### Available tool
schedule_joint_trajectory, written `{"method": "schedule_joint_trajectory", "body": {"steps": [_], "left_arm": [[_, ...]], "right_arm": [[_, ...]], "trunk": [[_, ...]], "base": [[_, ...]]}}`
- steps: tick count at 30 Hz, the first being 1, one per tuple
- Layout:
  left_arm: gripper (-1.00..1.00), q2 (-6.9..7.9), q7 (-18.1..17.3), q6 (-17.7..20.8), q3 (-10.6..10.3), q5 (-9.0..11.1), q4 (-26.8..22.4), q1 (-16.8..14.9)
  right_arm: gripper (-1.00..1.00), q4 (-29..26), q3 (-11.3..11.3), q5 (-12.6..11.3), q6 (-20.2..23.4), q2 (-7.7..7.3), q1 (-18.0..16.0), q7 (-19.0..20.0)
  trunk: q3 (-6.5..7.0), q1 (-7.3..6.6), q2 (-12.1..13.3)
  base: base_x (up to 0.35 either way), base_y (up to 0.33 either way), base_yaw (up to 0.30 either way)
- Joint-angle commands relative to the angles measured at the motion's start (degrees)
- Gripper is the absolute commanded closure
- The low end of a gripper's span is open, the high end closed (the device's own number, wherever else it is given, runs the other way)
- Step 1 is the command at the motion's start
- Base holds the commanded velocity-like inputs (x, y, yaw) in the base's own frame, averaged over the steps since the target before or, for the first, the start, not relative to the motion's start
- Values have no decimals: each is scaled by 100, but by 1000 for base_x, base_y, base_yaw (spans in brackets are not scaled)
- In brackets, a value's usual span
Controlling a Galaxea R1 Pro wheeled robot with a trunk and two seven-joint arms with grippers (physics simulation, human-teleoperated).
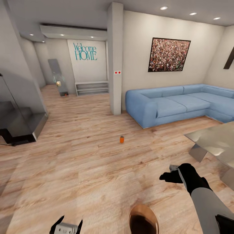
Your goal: Put the three can of soda from the living room inside the tash can in the kitchen.
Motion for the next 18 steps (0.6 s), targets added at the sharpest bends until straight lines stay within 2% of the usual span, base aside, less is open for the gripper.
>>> {"method": "schedule_joint_trajectory", "body": {"steps": [1, 18], "left_arm": [[-100, 0, -1, 72, 0, 2, 17, 0], [-100, 1, -15, 210, 15, 22, 53, 0]], "right_arm": [[-100, 7, 4, 18, -6, 13, -3, -1], [-100, 19, 19, 31, -16, 89, -8, -1]], "trunk": [[-18, 23, -42], [-324, 396, -723]], "base": [[0, 0, 0], [0, 0, 0]]}}
